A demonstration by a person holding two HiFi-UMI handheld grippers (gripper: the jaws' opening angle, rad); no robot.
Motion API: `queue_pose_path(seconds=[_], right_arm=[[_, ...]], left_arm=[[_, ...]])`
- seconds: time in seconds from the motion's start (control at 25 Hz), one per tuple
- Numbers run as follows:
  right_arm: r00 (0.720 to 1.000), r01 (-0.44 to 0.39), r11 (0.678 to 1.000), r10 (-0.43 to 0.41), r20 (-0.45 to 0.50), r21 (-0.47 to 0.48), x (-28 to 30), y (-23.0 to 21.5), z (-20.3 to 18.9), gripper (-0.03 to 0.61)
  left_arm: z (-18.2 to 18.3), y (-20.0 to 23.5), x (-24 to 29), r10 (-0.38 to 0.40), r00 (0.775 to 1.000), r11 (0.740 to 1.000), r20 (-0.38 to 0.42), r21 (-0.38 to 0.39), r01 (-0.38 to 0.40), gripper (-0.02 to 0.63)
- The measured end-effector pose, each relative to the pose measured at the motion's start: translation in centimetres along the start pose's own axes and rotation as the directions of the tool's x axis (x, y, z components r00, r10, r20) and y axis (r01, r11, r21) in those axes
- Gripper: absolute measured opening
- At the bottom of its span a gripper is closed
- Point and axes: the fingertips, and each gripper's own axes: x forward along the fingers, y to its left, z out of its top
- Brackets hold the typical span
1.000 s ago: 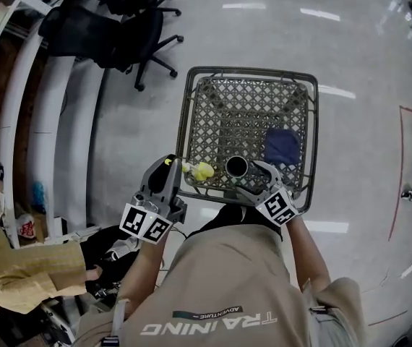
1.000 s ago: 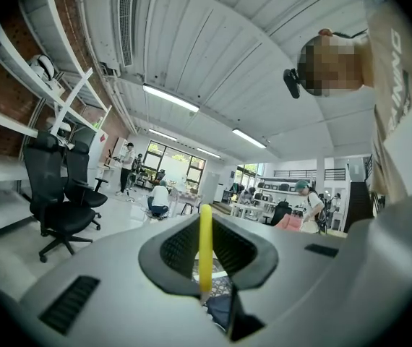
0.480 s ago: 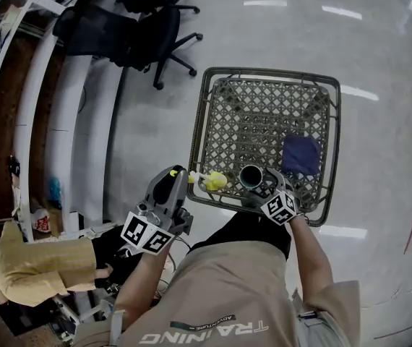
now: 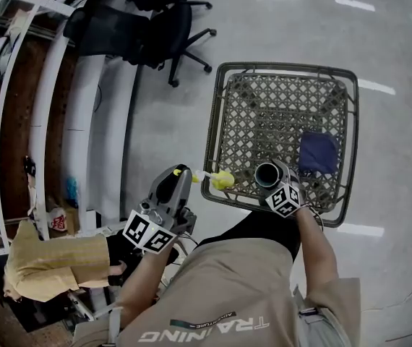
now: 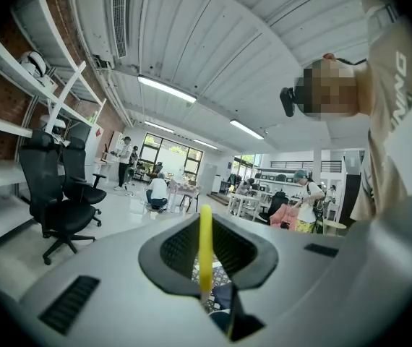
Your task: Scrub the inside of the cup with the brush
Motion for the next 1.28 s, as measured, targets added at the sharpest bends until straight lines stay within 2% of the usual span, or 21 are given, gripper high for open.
queue_pose_path(seconds=[0.32,0.4,0.56,0.68,0.84,1.08,1.28], right_arm=[[1.0,0.016,1.0,-0.016,0.019,0.015,1.5,-0.7,1.1,0.417],[1.0,0.009,0.999,-0.009,0.004,0.031,1.6,-1.0,1.2,0.395],[1.0,-0.028,0.999,0.028,-0.008,0.044,0.6,0.7,1.8,0.39],[0.999,-0.045,0.996,0.045,-0.003,0.078,-1.2,2.3,3.6,0.39],[1.0,-0.025,0.995,0.026,-0.002,0.1,-4.4,0.5,6.1,0.39],[1.0,-0.026,0.997,0.025,0.019,0.077,-9.2,1.4,10.6,0.388],[0.999,0.032,0.998,-0.033,0.024,0.057,-12.2,0.4,13.8,0.388]], left_arm=[[-0.8,1.4,-0.7,-0.002,1.0,1.0,-0.008,0.001,0.002,0.051],[-1.1,1.7,-0.9,-0.003,1.0,1.0,-0.003,-0.005,0.003,0.051],[-1.4,1.8,-2.3,0.009,1.0,1.0,-0.003,-0.027,-0.009,0.051],[-0.5,1.7,-3.5,0.003,1.0,0.999,-0.001,-0.038,-0.003,0.051],[0.6,1.2,-2.2,-0.047,0.998,0.999,0.032,-0.023,0.048,0.051],[2.5,-0.2,-0.8,-0.114,0.992,0.993,0.059,-0.005,0.115,0.051],[5.5,-1.3,0.7,-0.205,0.973,0.979,0.103,0.019,0.204,0.051]])
